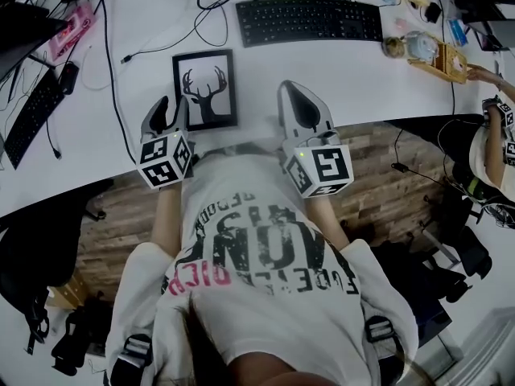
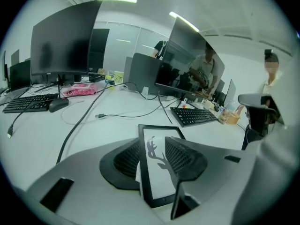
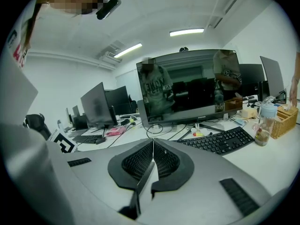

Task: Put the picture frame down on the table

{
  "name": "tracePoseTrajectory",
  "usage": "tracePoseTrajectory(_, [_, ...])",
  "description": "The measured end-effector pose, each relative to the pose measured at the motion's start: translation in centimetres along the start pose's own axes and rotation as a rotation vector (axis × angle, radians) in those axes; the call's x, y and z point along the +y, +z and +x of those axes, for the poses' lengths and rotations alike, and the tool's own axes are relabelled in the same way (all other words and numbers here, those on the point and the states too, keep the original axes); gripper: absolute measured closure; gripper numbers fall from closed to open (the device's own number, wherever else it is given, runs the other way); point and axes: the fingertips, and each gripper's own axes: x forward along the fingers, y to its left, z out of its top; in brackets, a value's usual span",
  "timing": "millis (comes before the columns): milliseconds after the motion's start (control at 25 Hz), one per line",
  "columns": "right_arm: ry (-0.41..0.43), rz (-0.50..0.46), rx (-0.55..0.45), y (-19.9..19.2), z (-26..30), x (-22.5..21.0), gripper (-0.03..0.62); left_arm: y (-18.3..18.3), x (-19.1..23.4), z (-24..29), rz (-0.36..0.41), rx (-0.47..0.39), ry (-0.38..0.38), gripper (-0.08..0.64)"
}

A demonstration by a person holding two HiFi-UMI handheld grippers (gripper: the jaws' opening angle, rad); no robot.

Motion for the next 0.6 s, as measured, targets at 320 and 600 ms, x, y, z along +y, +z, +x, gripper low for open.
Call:
tracePoseTrajectory(320, [-0.005,0.0,-0.013,0.2,-0.1,0.6,0.591,3.0,-0.4,-1.4,0.015,-0.091,-0.019,0.502])
tracePoseTrajectory(600, [0.006,0.004,-0.027,0.5,0.1,1.1,0.591,5.7,-0.4,-2.8,0.033,-0.182,-0.018,0.557])
